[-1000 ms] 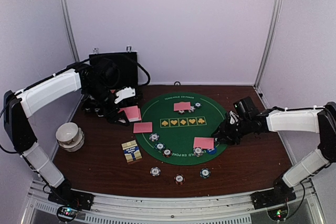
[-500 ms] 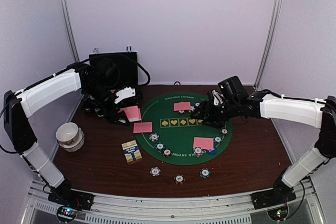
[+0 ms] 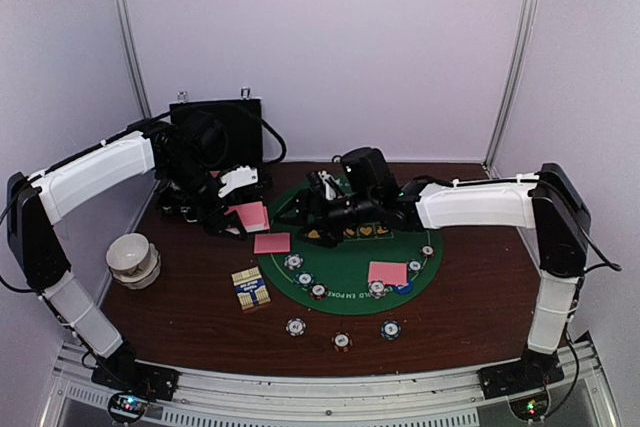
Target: Distribute texas hold em gaming equipment
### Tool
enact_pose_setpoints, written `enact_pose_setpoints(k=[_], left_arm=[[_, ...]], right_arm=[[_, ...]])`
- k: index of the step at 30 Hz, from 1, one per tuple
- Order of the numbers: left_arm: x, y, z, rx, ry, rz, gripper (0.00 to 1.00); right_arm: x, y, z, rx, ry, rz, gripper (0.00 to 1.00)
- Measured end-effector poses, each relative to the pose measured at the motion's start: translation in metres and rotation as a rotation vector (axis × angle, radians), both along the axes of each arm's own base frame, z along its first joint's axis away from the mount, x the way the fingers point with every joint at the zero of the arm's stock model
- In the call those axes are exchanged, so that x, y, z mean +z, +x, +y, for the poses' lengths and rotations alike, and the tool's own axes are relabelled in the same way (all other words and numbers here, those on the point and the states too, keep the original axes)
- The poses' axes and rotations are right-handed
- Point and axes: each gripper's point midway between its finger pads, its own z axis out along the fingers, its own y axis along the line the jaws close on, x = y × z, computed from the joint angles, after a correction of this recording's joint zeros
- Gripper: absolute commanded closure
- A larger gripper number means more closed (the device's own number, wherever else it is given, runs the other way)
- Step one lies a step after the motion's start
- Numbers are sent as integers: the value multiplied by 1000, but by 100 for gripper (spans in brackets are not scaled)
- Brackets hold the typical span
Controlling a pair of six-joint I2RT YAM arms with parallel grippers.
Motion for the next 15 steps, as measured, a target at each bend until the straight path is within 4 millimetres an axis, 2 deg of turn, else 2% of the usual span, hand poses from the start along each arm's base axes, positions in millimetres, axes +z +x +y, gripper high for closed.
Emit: enact_pose_setpoints(k=[8, 15], left_arm=[[0, 0, 0, 0, 0, 0, 100], [0, 0, 0, -1, 0, 1, 100]], right_arm=[[19, 1, 19, 44, 101, 7, 18], [12, 2, 32, 73, 128, 34, 18]])
